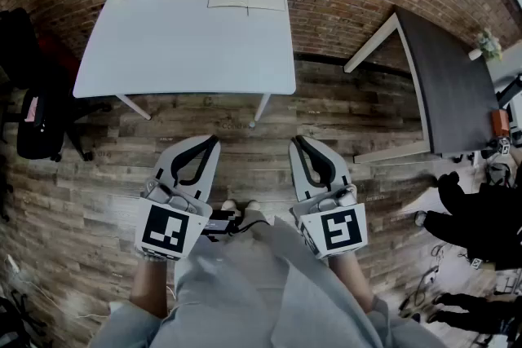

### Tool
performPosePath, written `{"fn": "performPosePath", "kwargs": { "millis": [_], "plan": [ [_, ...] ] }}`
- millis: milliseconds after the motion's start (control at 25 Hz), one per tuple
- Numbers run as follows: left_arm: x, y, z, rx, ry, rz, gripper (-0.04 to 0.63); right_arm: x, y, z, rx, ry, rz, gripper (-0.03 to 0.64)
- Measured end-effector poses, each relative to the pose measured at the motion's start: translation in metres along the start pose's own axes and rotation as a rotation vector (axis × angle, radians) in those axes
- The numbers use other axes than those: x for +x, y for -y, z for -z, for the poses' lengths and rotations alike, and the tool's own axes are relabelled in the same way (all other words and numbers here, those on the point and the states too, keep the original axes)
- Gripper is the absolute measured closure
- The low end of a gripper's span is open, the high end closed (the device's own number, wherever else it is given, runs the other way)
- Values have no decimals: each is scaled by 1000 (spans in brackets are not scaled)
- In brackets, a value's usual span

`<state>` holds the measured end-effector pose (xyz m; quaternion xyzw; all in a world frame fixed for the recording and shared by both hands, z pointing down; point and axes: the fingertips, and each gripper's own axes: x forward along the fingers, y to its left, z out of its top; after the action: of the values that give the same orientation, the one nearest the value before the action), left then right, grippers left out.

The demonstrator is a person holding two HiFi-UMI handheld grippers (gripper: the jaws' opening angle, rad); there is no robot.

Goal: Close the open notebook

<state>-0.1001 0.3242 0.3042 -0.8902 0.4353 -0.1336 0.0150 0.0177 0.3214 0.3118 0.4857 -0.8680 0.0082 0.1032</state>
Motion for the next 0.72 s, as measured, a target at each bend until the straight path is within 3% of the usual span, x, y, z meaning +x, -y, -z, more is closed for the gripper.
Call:
{"fn": "performPosePath", "kwargs": {
  "millis": [720],
  "plan": [
    [7, 7, -3, -7, -1, -16, 577, -2, 9, 5, -8, -11, -19, 563]
  ]
}}
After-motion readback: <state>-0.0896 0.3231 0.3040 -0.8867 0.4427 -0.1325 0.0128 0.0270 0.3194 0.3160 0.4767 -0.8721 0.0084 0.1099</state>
